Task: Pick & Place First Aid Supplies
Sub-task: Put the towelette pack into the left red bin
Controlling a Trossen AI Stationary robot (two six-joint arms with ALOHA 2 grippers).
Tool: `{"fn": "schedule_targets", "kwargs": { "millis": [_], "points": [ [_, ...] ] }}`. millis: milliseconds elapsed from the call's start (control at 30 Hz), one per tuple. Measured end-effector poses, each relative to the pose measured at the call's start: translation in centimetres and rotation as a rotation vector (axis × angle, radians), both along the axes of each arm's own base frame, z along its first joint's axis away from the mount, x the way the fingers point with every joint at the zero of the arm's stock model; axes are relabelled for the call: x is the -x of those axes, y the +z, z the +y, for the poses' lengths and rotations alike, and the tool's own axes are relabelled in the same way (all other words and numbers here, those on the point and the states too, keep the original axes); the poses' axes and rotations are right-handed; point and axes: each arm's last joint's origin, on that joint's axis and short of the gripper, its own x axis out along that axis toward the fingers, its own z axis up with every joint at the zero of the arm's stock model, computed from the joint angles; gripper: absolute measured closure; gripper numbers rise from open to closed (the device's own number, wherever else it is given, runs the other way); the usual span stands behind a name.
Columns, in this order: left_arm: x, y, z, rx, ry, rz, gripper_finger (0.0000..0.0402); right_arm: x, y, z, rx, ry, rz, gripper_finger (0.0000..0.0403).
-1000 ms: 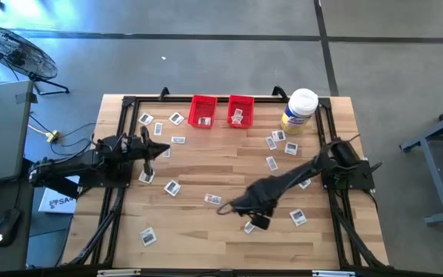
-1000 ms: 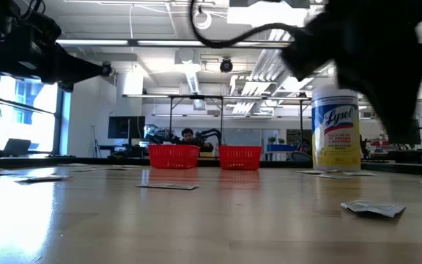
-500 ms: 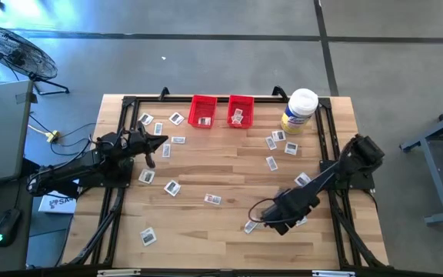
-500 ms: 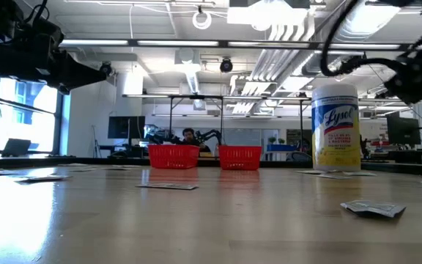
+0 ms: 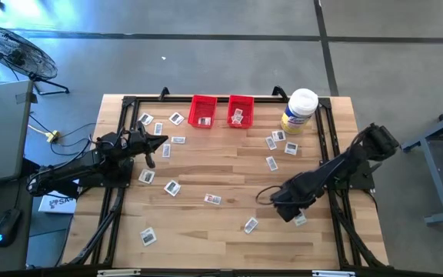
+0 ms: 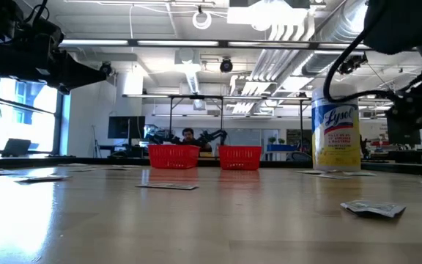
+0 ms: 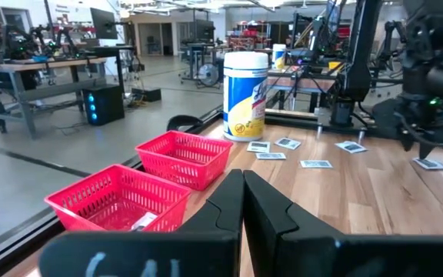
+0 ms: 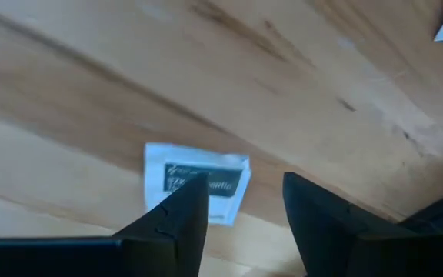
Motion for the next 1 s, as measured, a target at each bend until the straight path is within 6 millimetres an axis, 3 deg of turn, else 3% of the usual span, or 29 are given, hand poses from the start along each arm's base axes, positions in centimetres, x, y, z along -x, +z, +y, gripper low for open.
{"fn": "schedule_targets", "kwargs": {
  "millis": [300,1000],
  "points": [
    [0.0,0.0,0.0,0.0,0.0,0.0,0.0401,1.0,-1.8,-0.6,-0.073,-0.061,-0.014,0.0277],
    [0.0,0.0,0.0,0.0,0.0,0.0,0.0401,0.8,-2.0,-0.6,-0.05,-0.117,-0.026,0.04]
  ]
}}
